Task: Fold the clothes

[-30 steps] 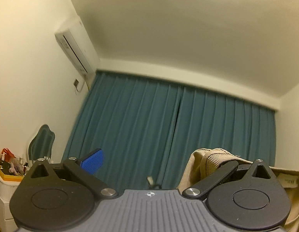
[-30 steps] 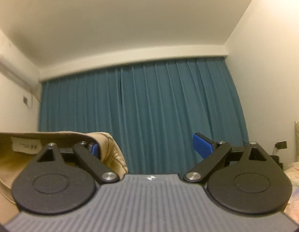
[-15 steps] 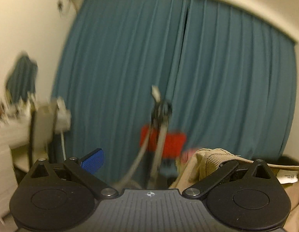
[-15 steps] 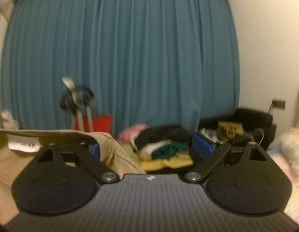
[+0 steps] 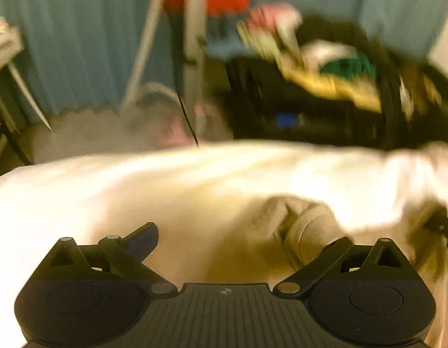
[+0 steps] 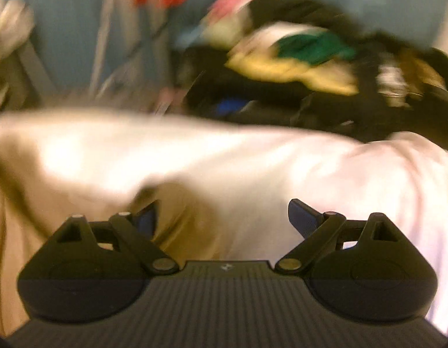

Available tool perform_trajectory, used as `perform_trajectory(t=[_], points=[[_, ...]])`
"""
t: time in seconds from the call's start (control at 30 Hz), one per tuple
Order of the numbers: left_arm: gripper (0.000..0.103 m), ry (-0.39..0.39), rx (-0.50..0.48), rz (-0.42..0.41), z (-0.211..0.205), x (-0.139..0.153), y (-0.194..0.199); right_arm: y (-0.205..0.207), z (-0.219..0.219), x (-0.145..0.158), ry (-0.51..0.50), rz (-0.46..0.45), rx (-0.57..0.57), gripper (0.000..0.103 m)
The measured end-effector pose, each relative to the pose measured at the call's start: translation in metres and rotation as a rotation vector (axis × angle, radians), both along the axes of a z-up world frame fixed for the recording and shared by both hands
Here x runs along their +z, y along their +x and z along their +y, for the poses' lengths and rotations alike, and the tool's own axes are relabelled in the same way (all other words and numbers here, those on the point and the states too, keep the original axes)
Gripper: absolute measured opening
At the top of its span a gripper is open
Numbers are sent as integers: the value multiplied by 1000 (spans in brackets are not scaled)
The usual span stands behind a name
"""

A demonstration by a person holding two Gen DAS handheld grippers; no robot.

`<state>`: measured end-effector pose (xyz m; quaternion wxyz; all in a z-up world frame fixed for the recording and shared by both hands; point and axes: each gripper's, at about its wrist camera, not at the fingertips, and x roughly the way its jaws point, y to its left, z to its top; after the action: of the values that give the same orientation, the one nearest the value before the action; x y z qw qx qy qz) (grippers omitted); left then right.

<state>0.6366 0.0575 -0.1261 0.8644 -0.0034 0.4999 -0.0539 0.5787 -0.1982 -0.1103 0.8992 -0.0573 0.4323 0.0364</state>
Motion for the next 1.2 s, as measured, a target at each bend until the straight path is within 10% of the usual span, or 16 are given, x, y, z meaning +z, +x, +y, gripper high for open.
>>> perform_trajectory(t=[0.1, 0.33, 0.87, 1.2], points=[[101, 52, -113, 69, -9, 3, 3, 4, 16, -3, -54, 60, 106, 93], [102, 65, -61, -179, -8, 40, -73, -60, 20, 46, 113, -134, 44, 93], [102, -25, 135, -595, -30, 134, -459, -407, 32, 130, 267, -508, -18, 93], [103, -10, 118, -648, -51, 133, -571, -482, 21, 117, 325, -543, -40, 93]])
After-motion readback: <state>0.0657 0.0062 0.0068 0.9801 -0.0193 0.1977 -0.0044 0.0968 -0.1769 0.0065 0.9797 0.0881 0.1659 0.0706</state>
